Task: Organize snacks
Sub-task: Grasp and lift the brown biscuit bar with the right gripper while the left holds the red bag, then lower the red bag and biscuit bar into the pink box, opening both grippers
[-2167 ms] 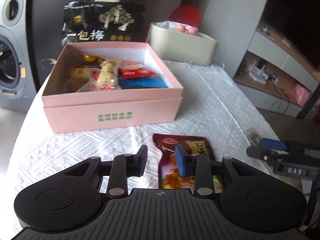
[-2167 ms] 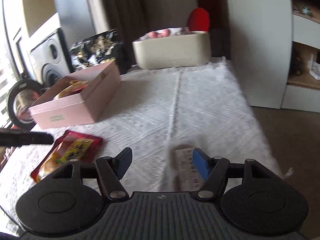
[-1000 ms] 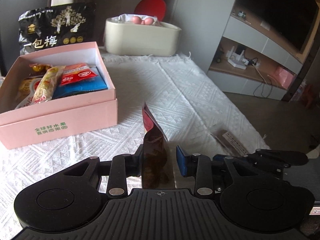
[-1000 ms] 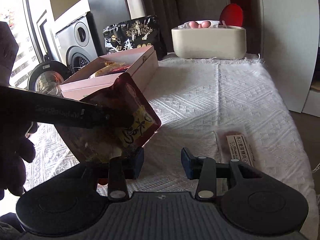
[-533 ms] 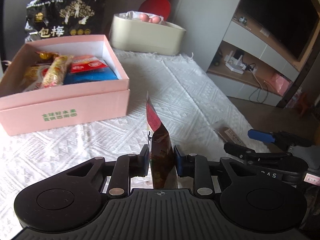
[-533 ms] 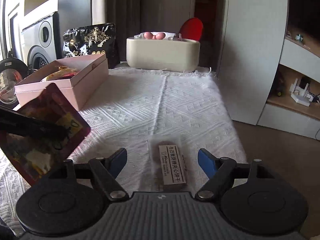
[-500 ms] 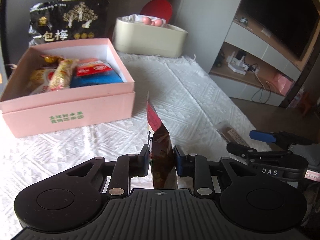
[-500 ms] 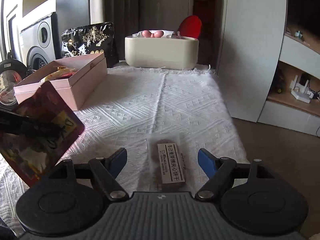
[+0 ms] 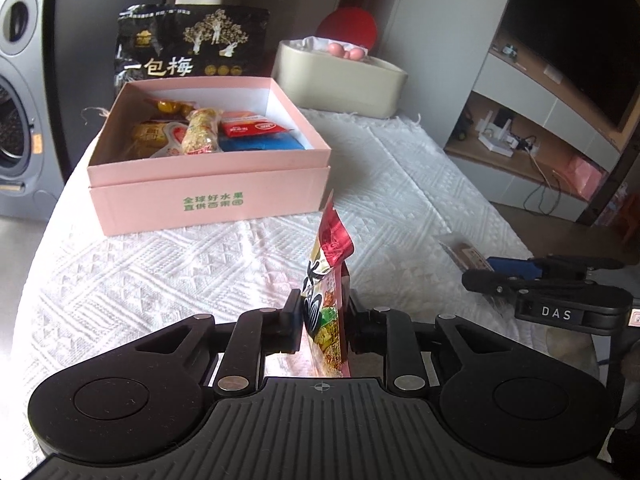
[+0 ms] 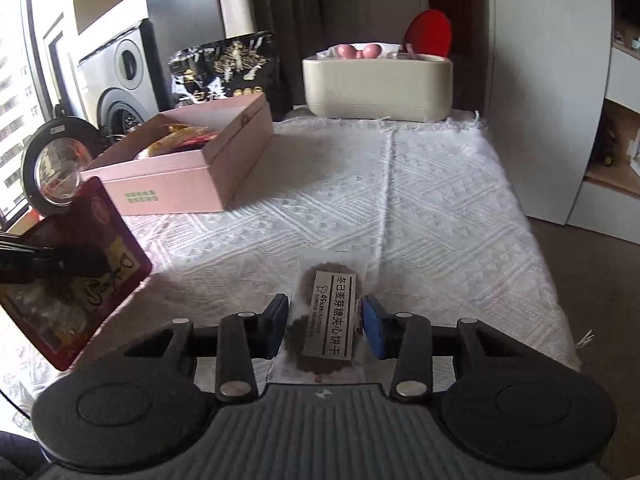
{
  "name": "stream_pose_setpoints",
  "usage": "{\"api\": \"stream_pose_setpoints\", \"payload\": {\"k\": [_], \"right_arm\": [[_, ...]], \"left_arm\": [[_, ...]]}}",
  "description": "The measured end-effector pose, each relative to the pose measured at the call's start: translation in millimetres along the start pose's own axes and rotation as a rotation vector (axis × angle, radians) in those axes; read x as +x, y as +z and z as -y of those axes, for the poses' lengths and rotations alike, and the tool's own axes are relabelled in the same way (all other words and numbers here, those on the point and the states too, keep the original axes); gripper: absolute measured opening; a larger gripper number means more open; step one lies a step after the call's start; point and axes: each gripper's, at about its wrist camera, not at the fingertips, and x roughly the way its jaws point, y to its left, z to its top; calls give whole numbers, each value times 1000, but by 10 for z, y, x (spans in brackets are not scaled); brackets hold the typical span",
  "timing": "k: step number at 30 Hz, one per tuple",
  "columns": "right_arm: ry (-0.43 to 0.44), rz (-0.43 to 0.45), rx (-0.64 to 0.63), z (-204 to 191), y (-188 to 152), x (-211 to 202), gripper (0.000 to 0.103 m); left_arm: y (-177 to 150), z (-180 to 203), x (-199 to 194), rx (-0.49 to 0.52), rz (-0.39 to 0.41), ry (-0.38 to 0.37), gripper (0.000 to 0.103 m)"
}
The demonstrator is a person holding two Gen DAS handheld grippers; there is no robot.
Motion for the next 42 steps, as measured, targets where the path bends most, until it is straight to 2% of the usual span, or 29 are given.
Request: {"api": "stream_pose_setpoints", "payload": {"k": [3, 9, 13, 16, 18, 20, 23, 25, 27, 30, 33, 35, 37, 40, 42], "right_arm": [[55, 23, -26, -181, 70, -134, 40], [70, 103, -99, -459, 244, -398, 40], [79, 147, -132, -578, 353, -537, 40], [79, 172, -167, -668, 428, -590, 40], [76, 182, -189, -721, 480, -598, 40], [72, 188, -205, -758, 529, -579, 40], [73, 183, -204, -786, 568, -513, 40], [72, 169, -195, -786, 575, -441, 40], [67, 147, -191, -780, 565, -356, 40], [53, 115, -189, -755, 556, -248, 40], [36, 98, -182, -724, 585, -174, 40], [25, 97, -189, -719, 633, -144, 40], [16, 105, -201, -733, 729, -132, 40], [31, 135, -215, -780, 993, -128, 40], [53, 163, -221, -837, 1233, -103, 40]], "left_arm": [[-66, 120, -61, 62, 3, 23, 26], [-101, 247, -300, 130, 61, 38, 26], [93, 257, -477, 159, 146, 59, 26], [368, 192, -546, 167, 215, 59, 26], [621, 38, -566, 117, 264, 50, 26], [919, -212, -540, 16, 318, 24, 26], [1279, -618, -379, -147, 376, -58, 26], [1421, -842, -163, -240, 370, -128, 26], [1479, -1023, 150, -318, 339, -150, 26], [1475, -1102, 575, -294, 262, -95, 27], [1406, -1196, 836, -273, 192, -64, 30], [1370, -1281, 846, -283, 195, -21, 34], [1361, -1395, 735, -314, 229, -11, 34], [1363, -1505, 490, -315, 293, -7, 34], [1365, -1526, 370, -289, 300, 4, 34]]}}
